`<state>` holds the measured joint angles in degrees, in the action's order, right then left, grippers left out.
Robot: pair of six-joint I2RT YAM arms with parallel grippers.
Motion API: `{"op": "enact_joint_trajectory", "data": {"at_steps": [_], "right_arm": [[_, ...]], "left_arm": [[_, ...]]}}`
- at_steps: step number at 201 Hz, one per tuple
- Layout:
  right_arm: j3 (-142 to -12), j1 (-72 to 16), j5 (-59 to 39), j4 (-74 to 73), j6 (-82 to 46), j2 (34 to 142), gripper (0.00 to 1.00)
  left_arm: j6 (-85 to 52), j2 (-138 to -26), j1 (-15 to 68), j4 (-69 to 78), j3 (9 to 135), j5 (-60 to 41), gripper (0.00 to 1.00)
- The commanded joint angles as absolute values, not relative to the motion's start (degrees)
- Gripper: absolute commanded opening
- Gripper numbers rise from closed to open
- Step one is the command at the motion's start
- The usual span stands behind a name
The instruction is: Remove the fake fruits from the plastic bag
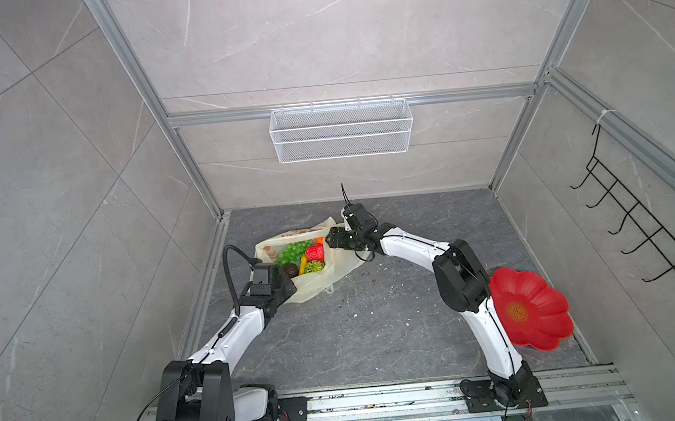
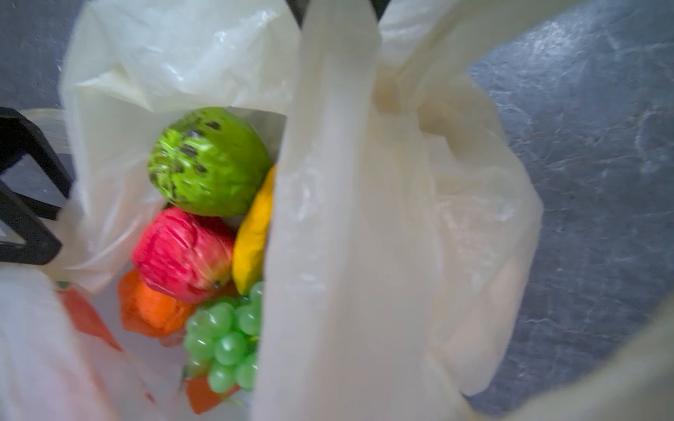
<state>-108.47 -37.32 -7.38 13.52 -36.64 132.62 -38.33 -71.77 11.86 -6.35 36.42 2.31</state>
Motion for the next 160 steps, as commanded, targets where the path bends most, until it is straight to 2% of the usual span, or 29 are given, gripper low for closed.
{"op": "enact_joint_trajectory", "data": {"at_steps": [1,26,47,110,128,160], "right_arm": [[-106.8,-38.7,-3.0,22.6,-32.8,127.4,0.77],[-101.3,-41.8,3.8,24.4,-31.8,121.7,0.83],[-101.5,-44.3,8.3,26.5,-30.7,121.6,0.85],[-121.0,-45.1,13.1,35.9,-28.4,136.3,0.83],[-126.5,-45.0,15.5,39.1,-28.0,139.8,0.79],[-132.3,-44.4,18.4,43.8,-27.8,143.4,0.63]], "left_arm": [[-35.5,-69.1,17.4,-5.7,35.6,1.9,0.0],[-37.9,-67.1,22.4,-4.9,31.9,2.9,0.0],[-39.1,-65.8,24.5,-4.6,29.8,3.2,0.0],[-39.9,-62.8,25.2,-4.4,26.5,2.6,0.0],[-40.1,-62.0,25.2,-4.6,25.7,2.7,0.0],[-40.5,-61.9,25.2,-4.7,24.9,3.1,0.0]]}}
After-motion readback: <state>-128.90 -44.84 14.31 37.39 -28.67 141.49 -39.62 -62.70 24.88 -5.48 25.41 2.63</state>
